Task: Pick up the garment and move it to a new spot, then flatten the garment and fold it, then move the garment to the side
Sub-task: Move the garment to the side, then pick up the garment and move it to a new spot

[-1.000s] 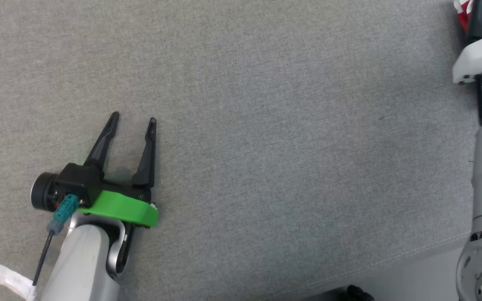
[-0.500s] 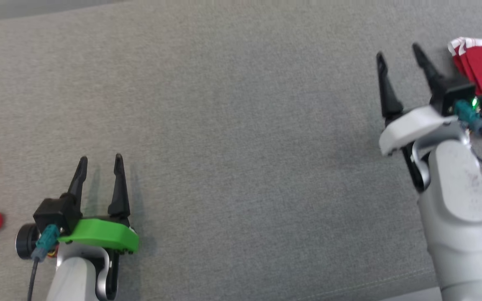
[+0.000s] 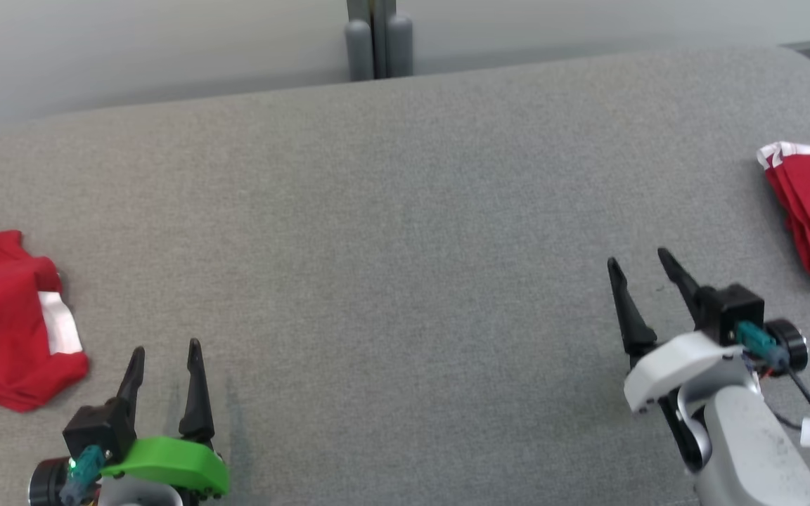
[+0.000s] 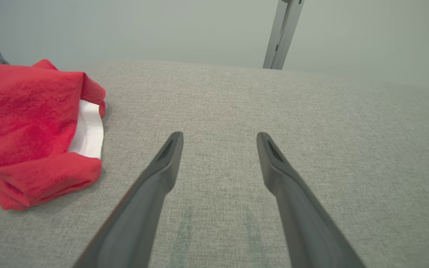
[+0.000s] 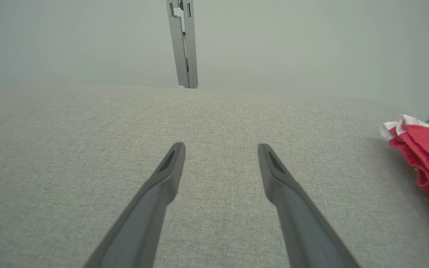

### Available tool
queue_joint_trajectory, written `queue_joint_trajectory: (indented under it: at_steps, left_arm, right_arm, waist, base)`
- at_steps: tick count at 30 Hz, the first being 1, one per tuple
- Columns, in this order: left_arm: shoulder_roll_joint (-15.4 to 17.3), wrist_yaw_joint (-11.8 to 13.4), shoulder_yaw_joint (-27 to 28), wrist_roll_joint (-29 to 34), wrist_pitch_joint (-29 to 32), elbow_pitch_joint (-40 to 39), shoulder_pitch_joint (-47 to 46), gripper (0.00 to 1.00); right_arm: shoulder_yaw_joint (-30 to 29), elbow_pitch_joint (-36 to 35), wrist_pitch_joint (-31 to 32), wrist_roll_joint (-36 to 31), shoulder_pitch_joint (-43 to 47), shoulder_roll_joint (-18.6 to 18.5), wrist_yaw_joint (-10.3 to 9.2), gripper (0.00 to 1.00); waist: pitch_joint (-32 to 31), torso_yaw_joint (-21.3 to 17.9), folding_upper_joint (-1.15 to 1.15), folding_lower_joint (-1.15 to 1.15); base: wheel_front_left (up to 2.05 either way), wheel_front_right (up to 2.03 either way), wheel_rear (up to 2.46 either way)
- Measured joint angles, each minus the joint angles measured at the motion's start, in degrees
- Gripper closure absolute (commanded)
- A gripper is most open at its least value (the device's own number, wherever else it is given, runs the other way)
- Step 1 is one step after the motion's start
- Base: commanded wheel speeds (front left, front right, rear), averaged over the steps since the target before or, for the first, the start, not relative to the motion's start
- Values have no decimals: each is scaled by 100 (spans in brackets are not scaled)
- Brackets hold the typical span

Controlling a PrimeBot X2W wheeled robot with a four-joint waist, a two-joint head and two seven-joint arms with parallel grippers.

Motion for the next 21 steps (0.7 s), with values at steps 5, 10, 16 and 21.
queue_joint_trajectory:
  at_steps: [5, 10, 16, 21]
  left_arm:
    - [-9, 0, 10, -59, 0, -80, 271, 0]
    - [-14, 0, -30, -238, 0, -179, 391, 0]
    - [-18, 45, -74, -310, 0, -183, 397, 0]
    - [-20, 67, -110, -343, 0, -69, 330, 0]
  right_arm:
    - [123, -52, 0, 222, 449, 0, 0, 0]
    - [134, -104, 0, 378, 677, -7, 0, 0]
    - [165, -136, 0, 367, 689, -5, 0, 0]
    - [291, -115, 0, 381, 680, -3, 0, 0]
  waist:
    - [-309, 71, 0, 0]
    - [-466, 137, 0, 0]
    - [-441, 271, 0, 0]
    - [-397, 536, 0, 0]
  base:
    - [0, 0, 0]
    - [0, 0, 0]
    - [0, 0, 0]
    - [0, 0, 0]
